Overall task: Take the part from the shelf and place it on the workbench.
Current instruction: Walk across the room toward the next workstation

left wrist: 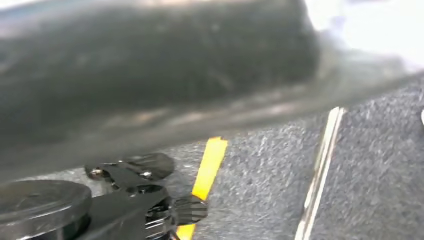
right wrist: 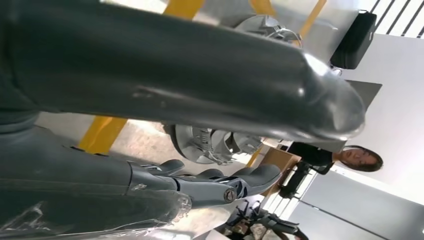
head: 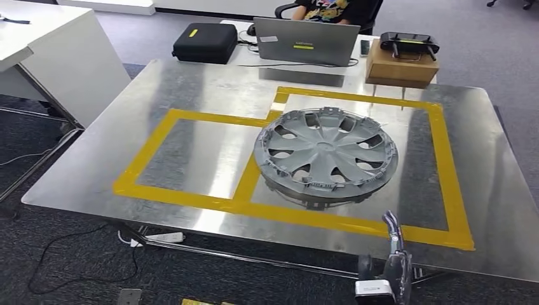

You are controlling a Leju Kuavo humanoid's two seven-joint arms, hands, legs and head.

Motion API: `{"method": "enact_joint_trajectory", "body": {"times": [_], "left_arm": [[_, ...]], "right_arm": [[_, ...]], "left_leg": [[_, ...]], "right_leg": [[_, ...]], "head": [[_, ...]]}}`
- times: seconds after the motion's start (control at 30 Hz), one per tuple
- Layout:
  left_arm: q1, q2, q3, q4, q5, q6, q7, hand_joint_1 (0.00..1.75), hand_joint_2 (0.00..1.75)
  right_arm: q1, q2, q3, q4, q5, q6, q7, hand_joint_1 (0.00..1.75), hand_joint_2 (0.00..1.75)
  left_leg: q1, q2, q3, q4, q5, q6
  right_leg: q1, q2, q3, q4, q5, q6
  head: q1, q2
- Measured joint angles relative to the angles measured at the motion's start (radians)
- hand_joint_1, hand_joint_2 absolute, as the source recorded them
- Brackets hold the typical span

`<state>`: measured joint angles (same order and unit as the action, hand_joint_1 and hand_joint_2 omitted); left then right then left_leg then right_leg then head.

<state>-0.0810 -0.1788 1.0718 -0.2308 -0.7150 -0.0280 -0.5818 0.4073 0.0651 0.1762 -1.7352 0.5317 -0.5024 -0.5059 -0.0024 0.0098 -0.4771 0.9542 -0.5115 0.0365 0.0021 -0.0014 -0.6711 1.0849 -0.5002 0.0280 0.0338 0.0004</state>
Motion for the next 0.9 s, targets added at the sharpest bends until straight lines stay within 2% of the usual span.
{"method": "enact_joint_trajectory", "body": {"times": [0.03,0.07,0.1,0.13,0.17,0.2,0.23,0.27,0.3,0.33,0.4,0.43,0.47,0.5,0.57,0.6,0.63,0.67,0.7,0.73,0.8,0.83,0.9], "left_arm": [[0.0,-0.001,0.002,0.0,0.0,0.0,0.0,0.0,0.0],[0.0,-0.002,0.004,0.0,-0.001,-0.001,0.0,0.0,0.0],[0.001,-0.003,0.006,0.0,-0.001,-0.002,0.0,0.0,0.0],[0.002,-0.003,0.008,0.0,-0.001,-0.003,0.0,0.0,0.0],[0.002,-0.003,0.009,0.0,-0.001,-0.004,0.0,0.0,0.0],[0.002,-0.003,0.011,0.0,-0.001,-0.006,0.0,0.0,0.0],[0.001,-0.004,0.012,0.0,-0.001,-0.008,0.0,0.0,0.0],[0.001,-0.004,0.012,0.0,-0.002,-0.009,0.0,0.0,0.0],[0.0,-0.004,0.013,0.0,-0.003,-0.011,0.0,0.0,0.0],[0.0,-0.004,0.013,0.0,-0.004,-0.012,0.0,0.0,0.0],[0.0,-0.003,0.016,0.0,-0.007,-0.013,0.0,0.0,0.0],[0.0,-0.003,0.018,0.0,-0.008,-0.014,0.0,0.0,0.0],[0.001,-0.003,0.02,0.0,-0.009,-0.014,0.0,0.0,0.0],[0.002,-0.002,0.022,0.0,-0.01,-0.014,0.0,0.0,0.0],[0.002,-0.002,0.028,0.0,-0.014,-0.015,0.0,0.0,0.0],[0.002,-0.002,0.031,0.0,-0.016,-0.016,0.0,0.0,0.0],[0.002,-0.002,0.034,0.0,-0.018,-0.016,0.0,0.0,0.0],[0.002,-0.002,0.035,0.0,-0.019,-0.017,0.0,0.0,0.0],[0.002,-0.001,0.036,0.0,-0.02,-0.017,0.0,0.0,0.0],[0.001,-0.001,0.037,0.0,-0.022,-0.017,-0.001,0.0,0.0],[-0.001,-0.001,0.037,0.0,-0.025,-0.017,-0.001,0.0,0.0],[-0.003,-0.001,0.037,0.0,-0.026,-0.018,-0.001,0.0,0.0],[-0.002,-0.001,0.038,0.0,-0.027,-0.018,-0.002,0.0,0.0]], "right_arm": [[0.0,0.0,0.0,0.001,0.001,0.001,0.0,0.0,0.0],[-0.001,0.0,-0.001,0.003,0.003,0.002,0.0,0.0,0.0],[-0.001,0.0,-0.001,0.005,0.006,0.003,0.0,0.0,0.0],[-0.002,0.0,-0.002,0.007,0.01,0.004,0.0,0.0,0.0],[-0.002,0.0,-0.002,0.01,0.016,0.005,0.001,0.0,0.0],[-0.004,0.001,-0.002,0.013,0.022,0.004,0.002,0.0,0.0],[-0.006,0.002,-0.002,0.016,0.029,0.002,0.003,0.0,0.0],[-0.01,0.002,-0.002,0.02,0.036,0.0,0.004,0.0,0.0],[-0.014,0.003,-0.002,0.023,0.043,-0.002,0.006,0.0,0.0],[-0.017,0.004,-0.002,0.028,0.051,-0.006,0.009,0.0,0.0],[-0.021,0.005,-0.002,0.04,0.069,-0.014,0.021,0.0,0.0],[-0.021,0.005,-0.001,0.048,0.078,-0.017,0.028,0.0,0.0],[-0.022,0.005,0.0,0.057,0.085,-0.019,0.035,0.0,0.0],[-0.023,0.005,0.002,0.067,0.091,-0.021,0.04,0.0,0.0],[-0.025,0.005,0.005,0.09,0.096,-0.026,0.05,0.0,0.0],[-0.027,0.005,0.006,0.103,0.097,-0.028,0.054,0.0,0.0],[-0.029,0.005,0.008,0.117,0.096,-0.029,0.059,0.0,0.0],[-0.032,0.005,0.009,0.131,0.096,-0.029,0.064,0.0,0.0],[-0.035,0.005,0.009,0.144,0.095,-0.029,0.068,0.0,0.0],[-0.038,0.005,0.009,0.156,0.093,-0.029,0.072,0.0,0.0],[-0.045,0.005,0.009,0.179,0.091,-0.029,0.076,0.0,0.0],[-0.048,0.005,0.009,0.189,0.089,-0.029,0.076,0.0,0.0],[-0.054,0.005,0.009,0.206,0.087,-0.028,0.076,0.0,0.0]], "left_leg": [[0.0,0.001,-0.014,0.0,0.012,0.003],[0.0,0.003,-0.029,0.001,0.023,0.004],[0.001,0.004,-0.043,0.002,0.033,0.003],[0.001,0.005,-0.057,0.003,0.043,0.001],[0.002,0.005,-0.069,0.004,0.052,-0.002],[0.003,0.005,-0.079,0.005,0.06,-0.005],[0.003,0.005,-0.087,0.008,0.067,-0.01],[0.002,0.005,-0.094,0.012,0.073,-0.015],[0.001,0.005,-0.101,0.017,0.081,-0.022],[0.0,0.005,-0.106,0.02,0.088,-0.028],[0.002,0.004,-0.115,0.024,0.1,-0.041],[0.005,0.003,-0.12,0.03,0.091,-0.048],[0.006,0.001,-0.128,0.051,0.062,-0.054],[0.008,-0.001,-0.14,0.091,0.018,-0.059],[0.01,-0.002,-0.171,0.213,-0.083,-0.068],[0.011,-0.002,-0.179,0.27,-0.108,-0.07],[0.011,-0.002,-0.176,0.301,-0.109,-0.072],[0.012,-0.003,-0.157,0.3,-0.089,-0.071],[0.012,-0.003,-0.122,0.262,-0.06,-0.07],[0.013,-0.003,-0.073,0.196,-0.035,-0.068],[0.011,-0.006,0.017,0.059,-0.021,-0.058],[0.01,-0.008,0.039,0.019,-0.026,-0.053],[0.008,-0.008,0.035,0.002,-0.028,-0.04]], "right_leg": [[-0.002,0.0,-0.018,0.061,-0.053,0.007],[-0.006,0.0,-0.032,0.127,-0.095,0.013],[-0.009,0.0,-0.036,0.179,-0.115,0.018],[-0.012,0.0,-0.027,0.202,-0.114,0.023],[-0.016,-0.001,0.002,0.186,-0.094,0.026],[-0.019,-0.001,0.05,0.133,-0.069,0.029],[-0.021,-0.001,0.11,0.058,-0.05,0.029],[-0.022,0.0,0.17,-0.022,-0.042,0.027],[-0.022,0.0,0.212,-0.084,-0.043,0.023],[-0.021,0.001,0.232,-0.12,-0.049,0.018],[-0.019,0.001,0.224,-0.136,-0.049,0.001],[-0.02,0.0,0.216,-0.137,-0.042,-0.01],[-0.021,-0.002,0.208,-0.139,-0.033,-0.021],[-0.022,-0.005,0.198,-0.14,-0.023,-0.03],[-0.02,-0.007,0.177,-0.138,-0.004,-0.037],[-0.02,-0.007,0.164,-0.136,0.007,-0.037],[-0.019,-0.008,0.151,-0.132,0.017,-0.036],[-0.019,-0.007,0.137,-0.127,0.027,-0.035],[-0.019,-0.007,0.122,-0.122,0.035,-0.033],[-0.019,-0.006,0.109,-0.116,0.042,-0.029],[-0.016,-0.006,0.089,-0.103,0.054,-0.02],[-0.014,-0.006,0.081,-0.098,0.06,-0.014],[-0.013,-0.007,0.072,-0.096,0.075,-0.001]], "head": [[0.002,0.0],[0.003,0.0],[0.004,0.0],[0.004,0.0],[0.004,0.0],[0.004,0.0],[0.004,0.0],[0.004,0.0],[0.004,0.0],[0.004,0.0],[0.004,0.0],[0.003,0.0],[0.002,0.0],[0.001,0.0],[-0.002,0.0],[-0.002,0.0],[-0.002,0.0],[-0.002,0.0],[-0.003,0.0],[-0.003,0.0],[-0.003,0.0],[-0.003,0.0],[-0.003,0.0]]}}
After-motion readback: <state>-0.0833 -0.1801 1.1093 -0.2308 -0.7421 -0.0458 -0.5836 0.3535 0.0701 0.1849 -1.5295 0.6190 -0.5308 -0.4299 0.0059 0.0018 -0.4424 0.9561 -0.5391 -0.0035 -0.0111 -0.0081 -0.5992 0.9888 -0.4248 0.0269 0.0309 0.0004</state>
